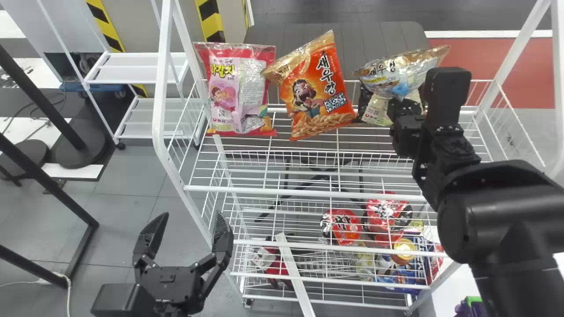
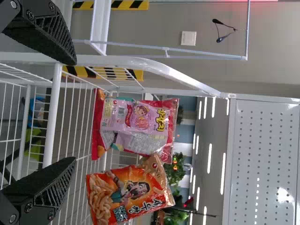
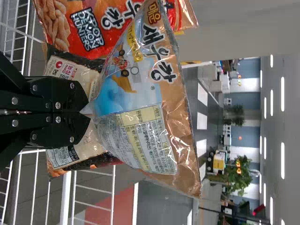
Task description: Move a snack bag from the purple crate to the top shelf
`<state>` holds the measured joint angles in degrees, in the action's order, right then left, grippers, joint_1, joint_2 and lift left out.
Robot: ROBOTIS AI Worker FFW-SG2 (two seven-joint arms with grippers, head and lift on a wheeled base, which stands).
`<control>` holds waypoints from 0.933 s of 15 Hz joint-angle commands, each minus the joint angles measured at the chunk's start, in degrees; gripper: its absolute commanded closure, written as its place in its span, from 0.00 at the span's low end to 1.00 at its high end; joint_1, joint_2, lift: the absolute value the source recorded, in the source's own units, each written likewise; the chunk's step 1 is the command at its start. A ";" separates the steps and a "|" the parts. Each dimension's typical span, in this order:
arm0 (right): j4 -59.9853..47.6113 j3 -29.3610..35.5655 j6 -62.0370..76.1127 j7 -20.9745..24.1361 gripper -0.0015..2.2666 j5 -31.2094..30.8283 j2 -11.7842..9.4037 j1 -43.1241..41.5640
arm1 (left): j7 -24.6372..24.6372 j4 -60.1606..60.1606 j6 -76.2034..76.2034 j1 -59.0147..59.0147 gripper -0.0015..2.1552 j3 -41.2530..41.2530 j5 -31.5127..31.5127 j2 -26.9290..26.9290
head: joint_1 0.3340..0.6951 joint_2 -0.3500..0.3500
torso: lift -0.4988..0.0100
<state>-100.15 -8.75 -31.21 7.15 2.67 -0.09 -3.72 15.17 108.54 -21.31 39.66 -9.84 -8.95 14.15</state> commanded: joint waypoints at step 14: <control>9.62 1.98 7.35 1.64 0.77 5.15 0.14 -2.17 | -0.14 -0.18 0.01 0.07 0.04 -0.09 0.16 0.00 | 1.00 0.58 | 0.98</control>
<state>-90.76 -6.80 -23.45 8.78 6.70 -0.09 -5.58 15.07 108.36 -21.47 39.73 -9.90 -8.79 14.15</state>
